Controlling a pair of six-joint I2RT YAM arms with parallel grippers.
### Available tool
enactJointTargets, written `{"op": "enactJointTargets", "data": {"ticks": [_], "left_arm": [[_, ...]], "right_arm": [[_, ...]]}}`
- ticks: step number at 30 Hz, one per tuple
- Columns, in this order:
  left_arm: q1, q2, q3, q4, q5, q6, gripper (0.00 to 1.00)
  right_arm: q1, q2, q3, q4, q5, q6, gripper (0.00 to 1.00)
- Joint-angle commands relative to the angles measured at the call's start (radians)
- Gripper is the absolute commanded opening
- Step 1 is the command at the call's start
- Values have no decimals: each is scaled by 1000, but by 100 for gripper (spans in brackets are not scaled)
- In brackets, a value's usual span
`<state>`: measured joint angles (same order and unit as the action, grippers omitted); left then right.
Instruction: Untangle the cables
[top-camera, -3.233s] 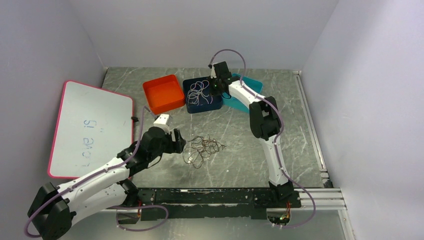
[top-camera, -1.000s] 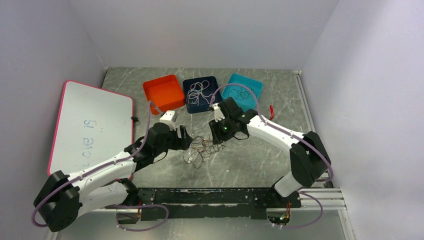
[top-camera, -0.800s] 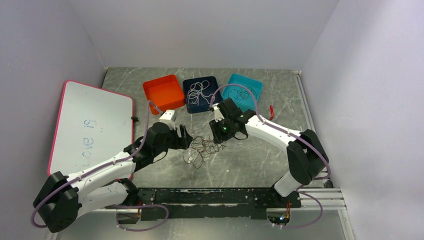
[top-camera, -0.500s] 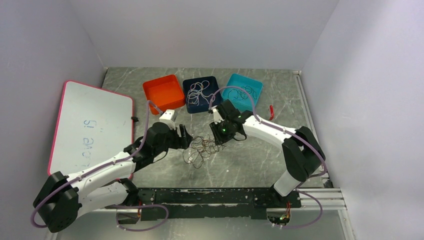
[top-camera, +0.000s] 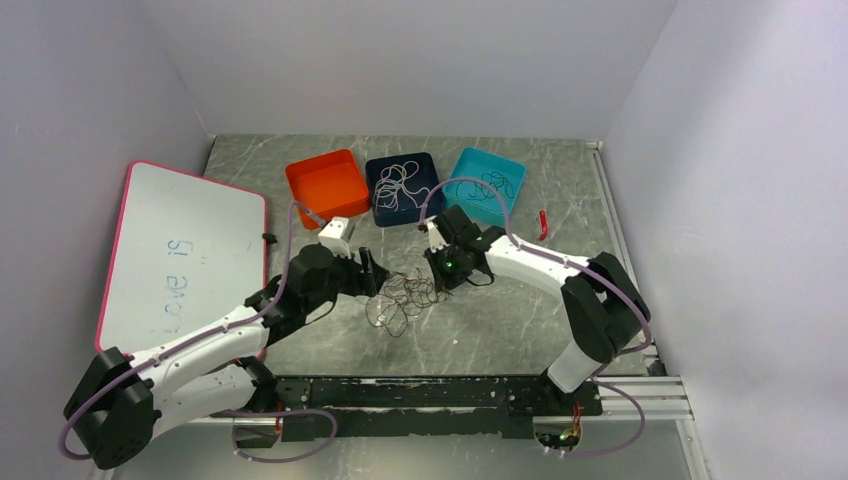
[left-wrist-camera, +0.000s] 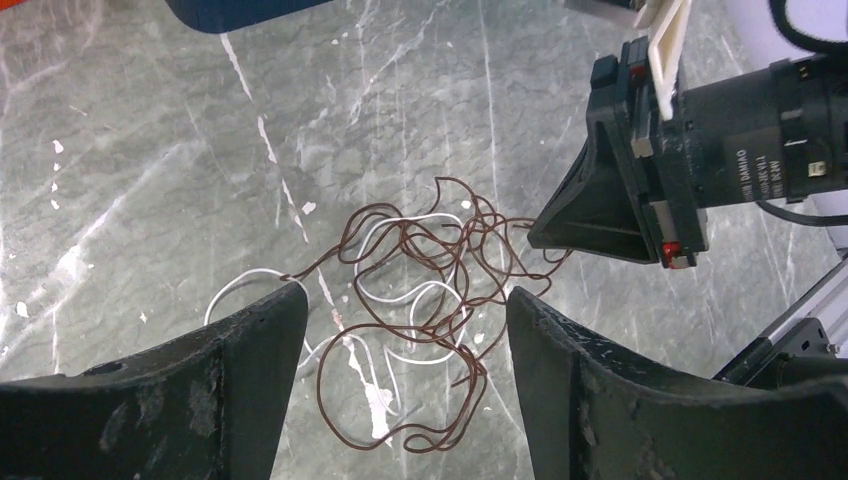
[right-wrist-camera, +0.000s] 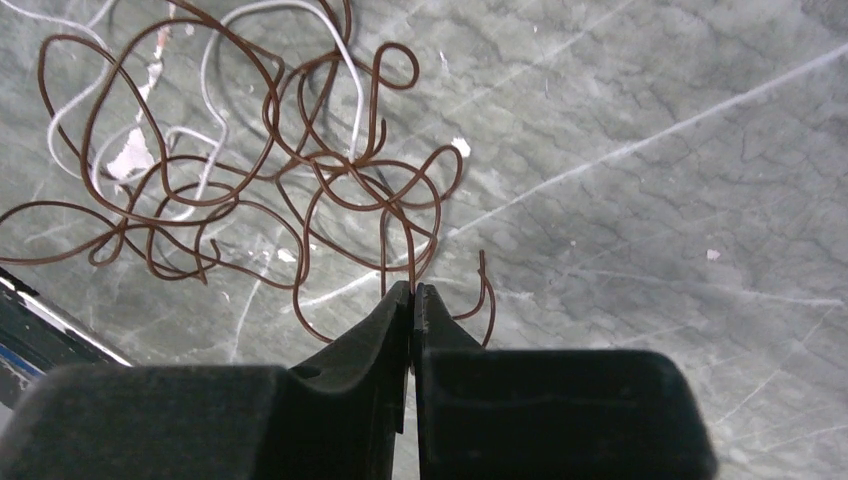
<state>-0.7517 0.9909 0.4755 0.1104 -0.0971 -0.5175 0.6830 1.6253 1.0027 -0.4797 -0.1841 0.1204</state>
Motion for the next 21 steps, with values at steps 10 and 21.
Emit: {"op": "enactJointTargets", "data": {"ticks": [10, 21], "left_arm": [[3, -61, 8, 101, 35, 70, 79], [2, -51, 12, 173, 72, 84, 79]], "right_arm": [[9, -163, 42, -19, -18, 6, 0], [9, -272, 212, -93, -72, 12, 0]]}}
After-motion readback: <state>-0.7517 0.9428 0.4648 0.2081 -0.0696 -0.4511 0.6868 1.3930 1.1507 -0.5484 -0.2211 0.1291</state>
